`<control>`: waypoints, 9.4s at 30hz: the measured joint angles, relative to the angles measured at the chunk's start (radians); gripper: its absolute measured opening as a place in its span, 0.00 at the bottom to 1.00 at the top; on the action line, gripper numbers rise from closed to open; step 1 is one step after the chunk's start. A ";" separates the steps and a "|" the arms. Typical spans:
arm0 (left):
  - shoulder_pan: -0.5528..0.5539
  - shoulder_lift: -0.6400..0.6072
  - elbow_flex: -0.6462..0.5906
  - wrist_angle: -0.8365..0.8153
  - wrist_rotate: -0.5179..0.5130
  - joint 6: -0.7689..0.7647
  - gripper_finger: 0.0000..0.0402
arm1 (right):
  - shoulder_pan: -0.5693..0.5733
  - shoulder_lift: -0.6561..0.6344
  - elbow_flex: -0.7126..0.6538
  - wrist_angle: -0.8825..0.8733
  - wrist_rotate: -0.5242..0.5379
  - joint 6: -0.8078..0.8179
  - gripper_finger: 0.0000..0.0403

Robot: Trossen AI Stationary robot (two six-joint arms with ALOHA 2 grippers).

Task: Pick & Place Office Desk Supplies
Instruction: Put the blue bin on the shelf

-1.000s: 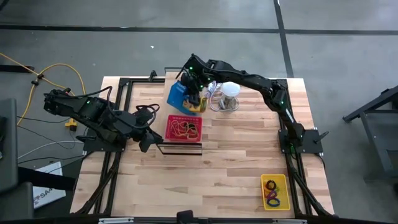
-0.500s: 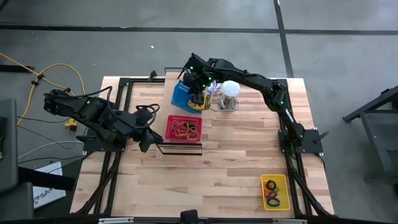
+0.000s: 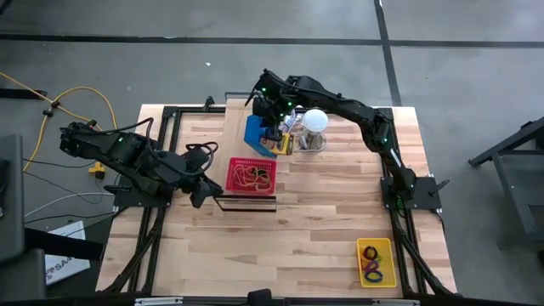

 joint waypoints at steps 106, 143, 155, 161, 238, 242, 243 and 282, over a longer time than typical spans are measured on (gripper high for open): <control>0.679 0.236 0.000 0.374 0.308 0.987 0.21 | 0.007 -0.001 0.000 -0.015 -0.001 0.027 0.01; 0.697 0.281 0.002 0.280 0.196 0.950 0.21 | 0.010 -0.002 0.002 -0.037 0.022 0.050 0.01; 0.697 0.286 -0.003 0.218 0.156 0.929 0.21 | 0.022 -0.002 0.001 -0.021 0.037 0.057 0.04; 0.697 0.285 -0.002 0.222 0.151 0.933 0.21 | 0.033 -0.002 0.001 -0.019 0.037 0.057 0.12; 0.731 0.283 0.000 0.000 0.126 0.850 0.21 | 0.067 -0.136 0.001 -0.375 0.530 0.273 0.17; 0.731 0.283 0.000 0.000 0.121 0.853 0.21 | 0.067 -0.136 0.001 -0.377 0.530 0.283 0.17; 0.731 0.283 0.000 0.000 0.108 0.857 0.21 | 0.067 -0.136 0.001 -0.378 0.530 0.286 0.17; 0.721 0.103 0.000 -0.004 -0.004 0.836 0.21 | 0.203 -0.136 0.001 -0.195 0.130 0.264 0.17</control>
